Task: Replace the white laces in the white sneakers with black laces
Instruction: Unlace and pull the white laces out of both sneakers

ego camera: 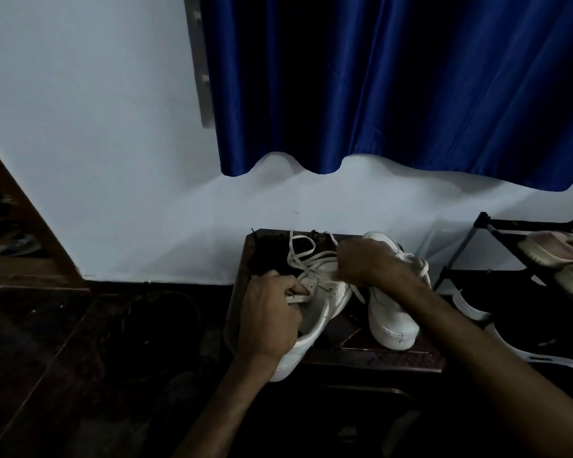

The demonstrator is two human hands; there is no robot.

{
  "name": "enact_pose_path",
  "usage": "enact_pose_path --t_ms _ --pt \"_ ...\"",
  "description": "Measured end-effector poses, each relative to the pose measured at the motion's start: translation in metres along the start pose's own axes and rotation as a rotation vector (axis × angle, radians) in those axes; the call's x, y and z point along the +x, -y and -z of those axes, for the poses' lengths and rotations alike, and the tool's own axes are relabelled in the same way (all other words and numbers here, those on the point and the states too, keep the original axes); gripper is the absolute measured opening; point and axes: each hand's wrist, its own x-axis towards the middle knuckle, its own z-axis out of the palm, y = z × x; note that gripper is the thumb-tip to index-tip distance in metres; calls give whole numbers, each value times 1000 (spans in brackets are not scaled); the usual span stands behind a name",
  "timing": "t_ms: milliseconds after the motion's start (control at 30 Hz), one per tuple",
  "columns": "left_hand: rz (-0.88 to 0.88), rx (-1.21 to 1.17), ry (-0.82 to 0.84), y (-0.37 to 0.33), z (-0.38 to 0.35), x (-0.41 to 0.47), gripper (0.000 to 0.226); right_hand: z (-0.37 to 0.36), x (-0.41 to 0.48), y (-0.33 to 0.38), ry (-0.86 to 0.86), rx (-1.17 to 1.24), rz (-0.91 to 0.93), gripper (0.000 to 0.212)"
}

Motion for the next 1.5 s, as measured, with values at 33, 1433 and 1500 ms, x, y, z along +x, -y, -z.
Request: enact_pose_path --t_ms 33,1433,1500 --pt "0 5 -1 1 -1 0 34 4 -4 -5 25 -71 -24 32" --pt "-3 147 -131 11 -15 1 35 70 -33 -38 345 91 336 9" --pt "-7 142 -132 11 -14 0 35 74 -32 -40 294 71 295 15"
